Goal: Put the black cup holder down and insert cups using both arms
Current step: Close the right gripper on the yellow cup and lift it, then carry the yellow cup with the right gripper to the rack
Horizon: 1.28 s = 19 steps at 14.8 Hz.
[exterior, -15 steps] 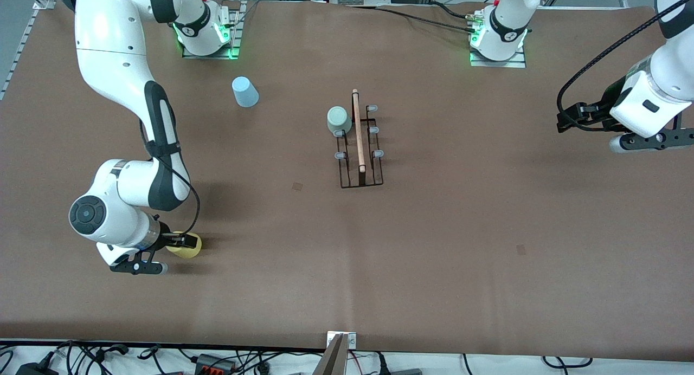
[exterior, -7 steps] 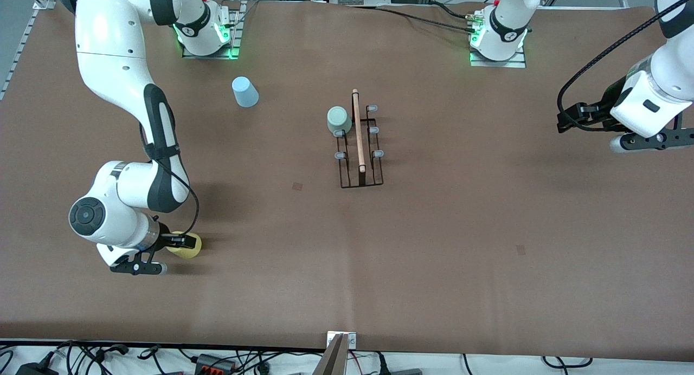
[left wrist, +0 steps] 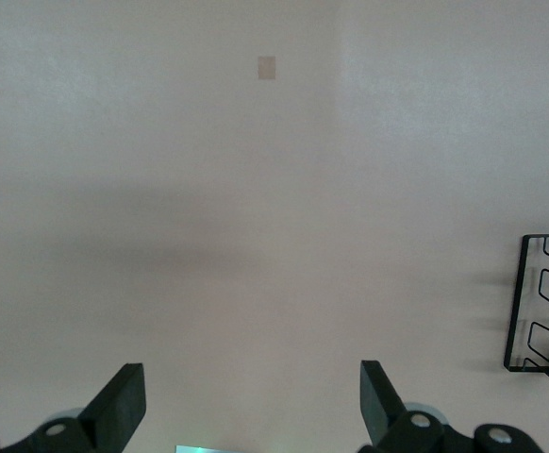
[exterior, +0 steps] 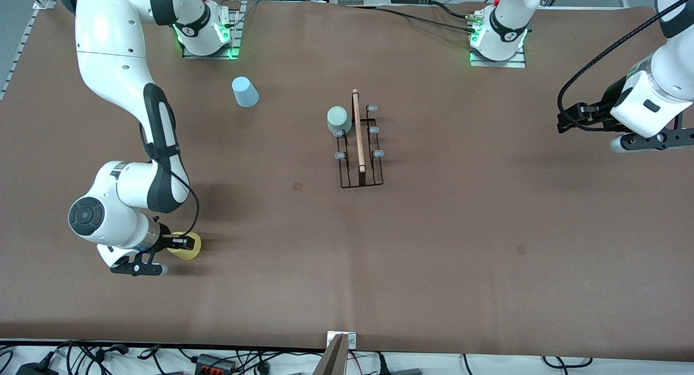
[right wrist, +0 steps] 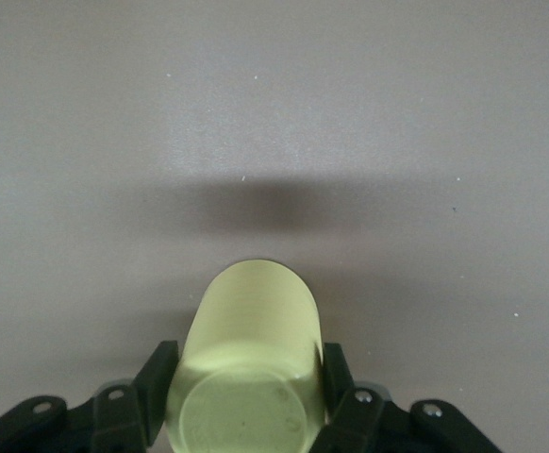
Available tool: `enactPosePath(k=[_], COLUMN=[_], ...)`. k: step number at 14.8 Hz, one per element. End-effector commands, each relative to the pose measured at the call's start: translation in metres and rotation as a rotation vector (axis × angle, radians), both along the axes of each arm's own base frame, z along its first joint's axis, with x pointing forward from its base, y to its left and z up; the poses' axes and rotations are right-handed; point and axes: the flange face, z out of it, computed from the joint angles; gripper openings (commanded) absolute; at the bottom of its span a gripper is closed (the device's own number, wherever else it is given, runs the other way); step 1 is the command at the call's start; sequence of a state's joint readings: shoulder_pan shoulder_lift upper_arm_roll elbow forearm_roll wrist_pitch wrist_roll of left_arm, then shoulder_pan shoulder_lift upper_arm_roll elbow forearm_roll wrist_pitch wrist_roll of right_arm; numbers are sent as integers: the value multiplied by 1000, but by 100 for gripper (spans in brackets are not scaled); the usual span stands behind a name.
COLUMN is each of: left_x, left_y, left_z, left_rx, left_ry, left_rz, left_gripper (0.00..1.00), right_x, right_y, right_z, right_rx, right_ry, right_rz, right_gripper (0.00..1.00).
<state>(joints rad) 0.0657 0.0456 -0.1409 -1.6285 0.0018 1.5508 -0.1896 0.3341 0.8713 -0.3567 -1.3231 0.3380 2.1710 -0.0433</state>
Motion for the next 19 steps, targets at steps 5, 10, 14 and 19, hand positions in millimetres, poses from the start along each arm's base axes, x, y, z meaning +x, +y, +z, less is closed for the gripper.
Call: enactPosePath(k=[5,10,14,19], left_x=[-1,0,1,1], left_y=[1,1,1,-1], left_z=[7,9,9,10], left_rx=[8,9,8,8], left_ry=[-13,-20,-20,-21], left_rz=[5,4,0,-5], left_gripper=[100,100,100,100], right_x=[-20,-56,-108,-163], right_y=[51,164,273,369], right_z=[99,152,160,167], right_rx=[92,121,94,95], right_ry=[80,91,130,126], right_rz=[80,95,161,132], right_gripper=[29,27,27,27])
